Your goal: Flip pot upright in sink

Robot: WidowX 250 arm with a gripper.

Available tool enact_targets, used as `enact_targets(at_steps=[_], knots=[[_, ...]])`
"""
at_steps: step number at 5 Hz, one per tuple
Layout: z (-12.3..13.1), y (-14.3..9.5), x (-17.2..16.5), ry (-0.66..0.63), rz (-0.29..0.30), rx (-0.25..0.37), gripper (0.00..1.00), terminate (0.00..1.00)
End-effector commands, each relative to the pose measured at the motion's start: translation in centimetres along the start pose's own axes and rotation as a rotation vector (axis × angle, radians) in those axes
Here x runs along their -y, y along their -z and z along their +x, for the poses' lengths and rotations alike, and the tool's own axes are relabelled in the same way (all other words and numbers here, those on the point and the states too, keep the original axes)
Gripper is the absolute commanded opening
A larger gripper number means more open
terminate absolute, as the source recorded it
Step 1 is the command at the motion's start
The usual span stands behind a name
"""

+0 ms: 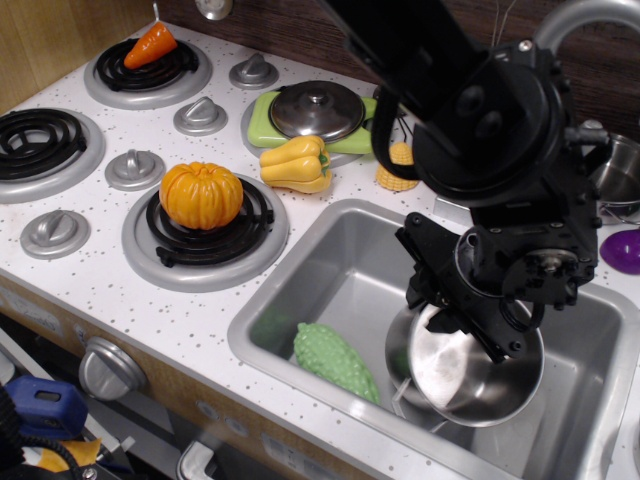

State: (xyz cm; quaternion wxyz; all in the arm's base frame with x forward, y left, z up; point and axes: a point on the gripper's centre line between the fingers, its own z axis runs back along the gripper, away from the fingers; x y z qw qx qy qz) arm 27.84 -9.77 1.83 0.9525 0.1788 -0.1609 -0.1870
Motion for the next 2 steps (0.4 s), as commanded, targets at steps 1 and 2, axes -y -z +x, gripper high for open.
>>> enact_targets(at_steps=[1, 2], knots=[[1.09, -1.5, -0.5, -0.025, -0.007, 0.058, 1.0, 0.0], [1.09, -1.5, -0.5, -0.025, -0.007, 0.058, 1.0, 1.0]])
